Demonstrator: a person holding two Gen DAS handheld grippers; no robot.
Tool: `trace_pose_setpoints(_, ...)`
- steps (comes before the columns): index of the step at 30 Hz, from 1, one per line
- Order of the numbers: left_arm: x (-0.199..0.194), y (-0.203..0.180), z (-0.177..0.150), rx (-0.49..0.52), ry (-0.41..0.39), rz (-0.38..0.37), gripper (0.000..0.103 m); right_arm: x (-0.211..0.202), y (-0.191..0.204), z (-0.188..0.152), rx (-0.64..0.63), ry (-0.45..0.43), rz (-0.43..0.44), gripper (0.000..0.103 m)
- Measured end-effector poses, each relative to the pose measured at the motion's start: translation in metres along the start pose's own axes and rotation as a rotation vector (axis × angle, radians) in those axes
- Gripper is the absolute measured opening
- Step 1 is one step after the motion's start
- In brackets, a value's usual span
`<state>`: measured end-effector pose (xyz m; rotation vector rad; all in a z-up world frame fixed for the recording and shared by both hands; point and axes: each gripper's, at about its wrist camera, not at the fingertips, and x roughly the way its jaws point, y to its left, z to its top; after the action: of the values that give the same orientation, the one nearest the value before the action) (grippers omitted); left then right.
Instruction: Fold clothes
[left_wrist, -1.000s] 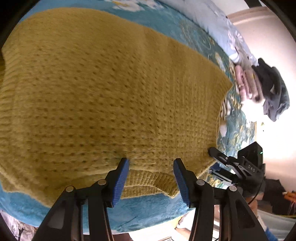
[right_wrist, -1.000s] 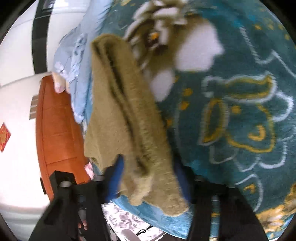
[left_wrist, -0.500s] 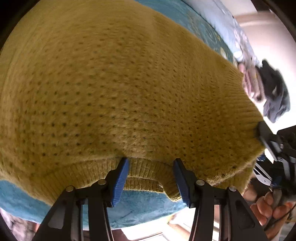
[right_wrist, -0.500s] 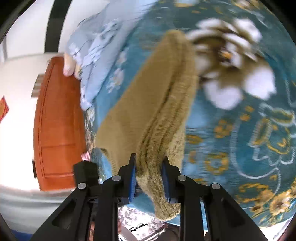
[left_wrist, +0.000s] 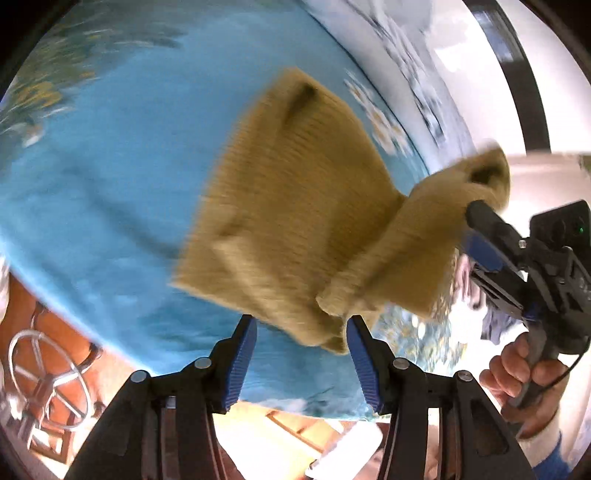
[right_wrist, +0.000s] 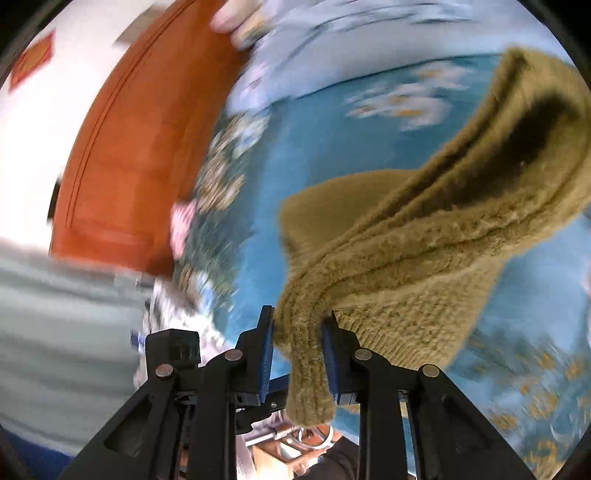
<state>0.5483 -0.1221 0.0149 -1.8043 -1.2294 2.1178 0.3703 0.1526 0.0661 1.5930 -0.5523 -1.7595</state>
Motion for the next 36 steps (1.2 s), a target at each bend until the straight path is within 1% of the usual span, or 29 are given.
trace_pose_setpoints(2, 0.003, 0.012, -0.007, -0.048, -0.029, 0.001, 0.059, 0.034, 0.022, 0.005, -0.063, 0.082, 0.015, 0.023)
trace_pose_setpoints(4, 0.002, 0.023, -0.01, -0.095, -0.048, 0.004, 0.059, 0.065, 0.035, 0.004, -0.103, 0.151, 0.011, 0.018)
trace_pose_setpoints(6, -0.006, 0.036, -0.016, -0.123, -0.062, 0.0, 0.06, 0.097, 0.047, 0.003, -0.142, 0.22, 0.005, 0.018)
trace_pose_setpoints(7, -0.006, 0.038, -0.017, -0.13, -0.07, -0.005, 0.06, 0.112, 0.049, 0.004, -0.153, 0.248, -0.028, 0.018)
trace_pose_setpoints(8, -0.003, 0.037, -0.014, -0.133, -0.078, -0.013, 0.06, 0.122, 0.049, 0.004, -0.146, 0.267, -0.04, 0.018)
trace_pose_setpoints(9, 0.001, 0.036, -0.011, -0.133, -0.085, -0.023, 0.061, 0.127, 0.048, 0.005, -0.133, 0.275, -0.033, 0.018)
trace_pose_setpoints(10, 0.005, 0.034, -0.008, -0.13, -0.087, -0.034, 0.062, 0.128, 0.047, 0.005, -0.127, 0.268, -0.03, 0.018)
trace_pose_setpoints(13, 0.014, 0.03, 0.006, -0.116, -0.082, -0.056, 0.064, 0.115, 0.038, 0.009, -0.106, 0.219, -0.032, 0.018)
trace_pose_setpoints(16, 0.026, 0.023, 0.021, -0.094, -0.081, -0.059, 0.064, 0.093, 0.019, 0.016, -0.036, 0.169, -0.057, 0.018)
trace_pose_setpoints(18, 0.038, 0.015, 0.032, -0.069, -0.087, -0.046, 0.064, 0.076, 0.004, 0.019, 0.012, 0.142, -0.076, 0.019)
trace_pose_setpoints(21, 0.052, 0.009, 0.044, -0.032, -0.092, -0.033, 0.064, 0.045, -0.021, 0.013, 0.073, 0.111, -0.123, 0.019)
trace_pose_setpoints(25, 0.061, -0.002, 0.058, 0.057, -0.095, 0.008, 0.064, 0.014, -0.052, -0.005, 0.153, 0.09, -0.17, 0.019)
trace_pose_setpoints(26, 0.063, -0.005, 0.062, 0.082, -0.095, 0.019, 0.062, 0.007, -0.059, -0.009, 0.169, 0.085, -0.176, 0.019)
trace_pose_setpoints(28, 0.068, -0.015, 0.068, 0.15, -0.084, 0.039, 0.062, -0.003, -0.072, -0.019, 0.208, 0.075, -0.183, 0.019)
trace_pose_setpoints(30, 0.072, -0.024, 0.072, 0.207, -0.071, 0.04, 0.059, -0.008, -0.082, -0.028, 0.252, 0.072, -0.183, 0.019)
trace_pose_setpoints(31, 0.074, -0.027, 0.074, 0.23, -0.065, 0.046, 0.055, -0.01, -0.088, -0.033, 0.276, 0.074, -0.185, 0.019)
trace_pose_setpoints(32, 0.076, -0.03, 0.077, 0.247, -0.061, 0.058, 0.054, -0.011, -0.091, -0.036, 0.29, 0.076, -0.185, 0.019)
trace_pose_setpoints(34, 0.078, -0.029, 0.079, 0.255, -0.041, 0.068, 0.054, -0.01, -0.095, -0.042, 0.309, 0.08, -0.18, 0.019)
trace_pose_setpoints(36, 0.082, -0.022, 0.084, 0.22, -0.026, 0.053, 0.054, -0.009, -0.096, -0.044, 0.312, 0.083, -0.172, 0.019)
